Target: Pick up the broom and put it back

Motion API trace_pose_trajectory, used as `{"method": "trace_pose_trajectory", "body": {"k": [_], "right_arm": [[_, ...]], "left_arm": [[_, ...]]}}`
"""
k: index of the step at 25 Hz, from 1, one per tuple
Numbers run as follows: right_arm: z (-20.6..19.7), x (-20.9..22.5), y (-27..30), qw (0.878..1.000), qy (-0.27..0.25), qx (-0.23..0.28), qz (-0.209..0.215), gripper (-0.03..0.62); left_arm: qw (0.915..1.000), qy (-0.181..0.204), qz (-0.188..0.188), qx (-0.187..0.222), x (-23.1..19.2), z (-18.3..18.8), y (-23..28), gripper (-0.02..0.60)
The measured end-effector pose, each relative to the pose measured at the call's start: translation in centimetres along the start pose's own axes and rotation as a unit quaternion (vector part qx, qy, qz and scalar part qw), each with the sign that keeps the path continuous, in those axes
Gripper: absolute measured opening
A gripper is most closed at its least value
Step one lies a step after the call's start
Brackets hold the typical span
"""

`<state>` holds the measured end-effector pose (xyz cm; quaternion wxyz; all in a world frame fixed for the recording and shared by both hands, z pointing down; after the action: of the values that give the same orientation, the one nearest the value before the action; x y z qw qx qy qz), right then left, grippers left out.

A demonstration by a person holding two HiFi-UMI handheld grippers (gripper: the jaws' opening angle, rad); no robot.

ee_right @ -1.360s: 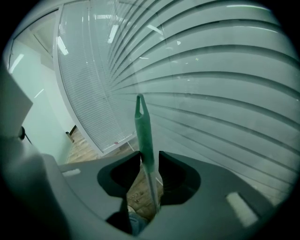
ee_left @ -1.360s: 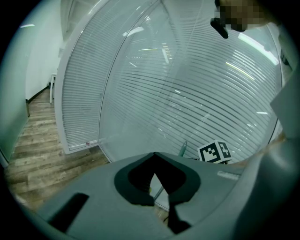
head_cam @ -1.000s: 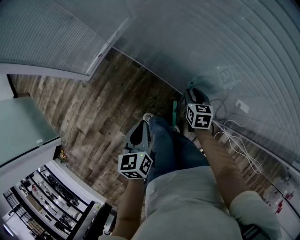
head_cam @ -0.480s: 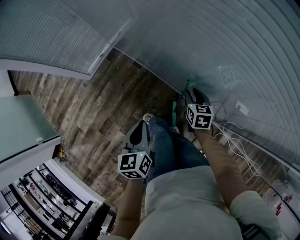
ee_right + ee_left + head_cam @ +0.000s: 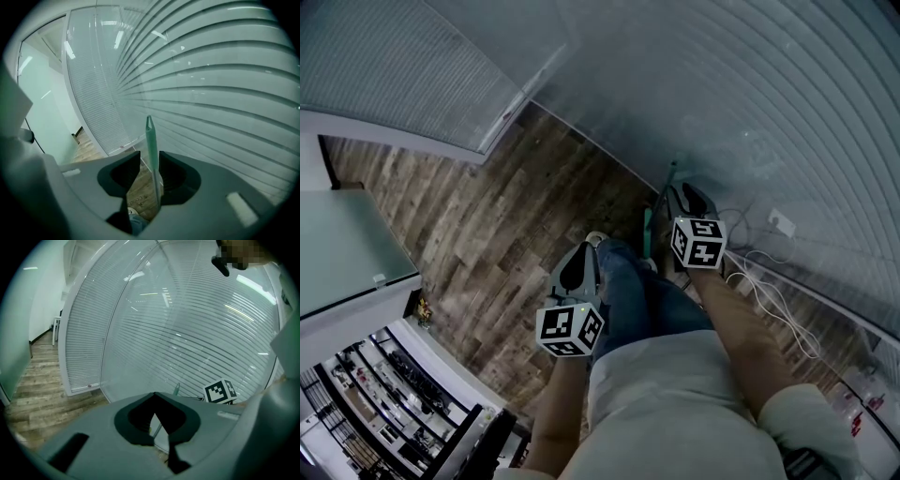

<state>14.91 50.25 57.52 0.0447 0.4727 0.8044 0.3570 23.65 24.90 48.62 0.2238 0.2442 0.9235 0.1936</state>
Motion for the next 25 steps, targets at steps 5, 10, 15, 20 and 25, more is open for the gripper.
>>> {"method": "trace_pose_trajectory", "body": {"k": [5, 10, 15, 20, 25], "right_arm": [[1.1, -1.1, -1.7, 1.0, -0.005, 0.016, 0.02, 0.129], [1.8, -1.6, -3.5, 0.999, -0.013, 0.021, 0.046, 0.128], [2.1, -3.0, -5.8, 0.997, -0.019, 0.023, 0.071, 0.127], [2.8, -4.2, -7.5, 0.995, -0.031, 0.024, 0.094, 0.126], [3.3, -5.4, -9.2, 0.992, -0.038, 0.027, 0.116, 0.127]], "left_arm": [[1.0, -0.001, 0.001, 0.008, 0.5, 0.5, -0.6, 0.006], [0.9998, -0.001, 0.008, 0.018, 1.6, 0.7, -1.1, 0.006], [0.9995, -0.005, 0.014, 0.026, 2.0, 0.9, -2.6, 0.006], [0.9992, -0.006, 0.022, 0.032, 2.4, 1.5, -3.8, 0.006], [0.999, -0.006, 0.026, 0.036, 2.7, 1.6, -5.1, 0.006]]}}
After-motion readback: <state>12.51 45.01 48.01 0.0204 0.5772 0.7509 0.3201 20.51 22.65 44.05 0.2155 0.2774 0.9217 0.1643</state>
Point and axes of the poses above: the fingertips, and each gripper's own axes: y forward along the fingers, x to its right, z out of its top, the point moved 8 cm from there along -y, backward along the fingers, and after that the axes turned 4 degrees about y, right-handed, at the moved point
